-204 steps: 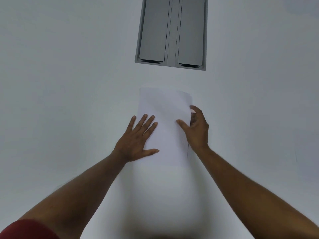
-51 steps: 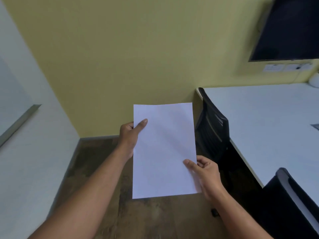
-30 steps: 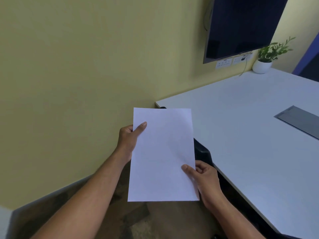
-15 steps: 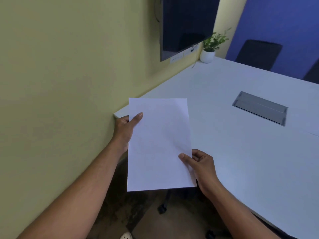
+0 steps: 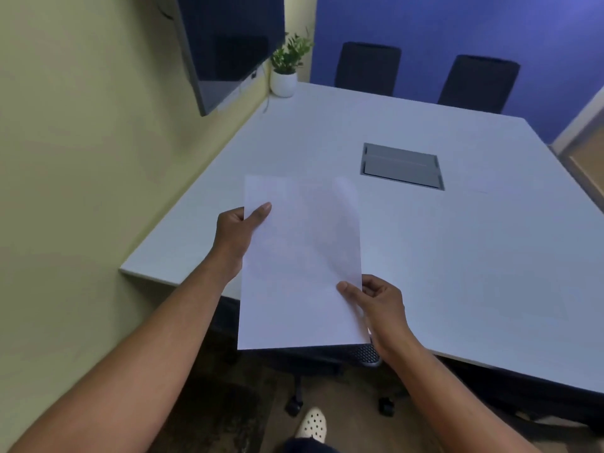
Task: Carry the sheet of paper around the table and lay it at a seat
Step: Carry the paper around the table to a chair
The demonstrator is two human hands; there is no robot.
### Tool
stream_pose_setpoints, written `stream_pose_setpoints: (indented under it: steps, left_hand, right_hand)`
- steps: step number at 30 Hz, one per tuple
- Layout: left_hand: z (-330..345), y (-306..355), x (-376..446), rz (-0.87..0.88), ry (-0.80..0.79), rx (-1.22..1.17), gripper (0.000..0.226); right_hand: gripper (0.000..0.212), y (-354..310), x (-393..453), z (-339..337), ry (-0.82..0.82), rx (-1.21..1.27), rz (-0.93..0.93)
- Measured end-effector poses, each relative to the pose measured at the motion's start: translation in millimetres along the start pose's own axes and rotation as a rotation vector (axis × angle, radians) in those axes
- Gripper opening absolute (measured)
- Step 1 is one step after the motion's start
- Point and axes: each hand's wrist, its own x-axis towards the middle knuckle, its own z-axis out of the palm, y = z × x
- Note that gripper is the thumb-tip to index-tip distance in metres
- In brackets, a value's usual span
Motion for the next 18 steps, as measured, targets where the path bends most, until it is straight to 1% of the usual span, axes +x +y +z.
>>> stream_pose_setpoints:
  steps: [2,4,6,9,11,13,15,18]
  left_hand:
    - [9,2,15,-0.016,-0.041,0.001,0.048]
    - [14,-6,28,-0.037,-0.058,0.005,0.049]
    - [23,-8,53,-0.072,-0.082,0.053,0.040]
    - [19,-10,75,-0.087,-0.094,0.152,0.034]
    - [15,-12,85,-0.098,-0.113,0.166,0.024]
    - [11,-15,92,-0.113,-0.144,0.181,0.023]
    - [9,-22,105,-0.161,-0.223,0.219,0.029]
    - [5,-34,123,-0.256,-0.338,0.321,0.048]
  right_hand:
    - [0.019,1,16,-1,0.015,0.031,0.005]
    - [0.017,5,26,-1,0.037,0.046,0.006]
    - [0.014,9,53,-2,0.061,0.062,0.035]
    - [0.014,15,79,2,0.075,0.054,0.055]
    - [0.016,15,92,4,0.081,0.043,0.066]
    - [0.016,16,101,6,0.093,0.028,0.072]
    - [0.016,19,117,7,0.108,0.019,0.101]
    - [0.015,23,137,8,0.143,0.016,0.141]
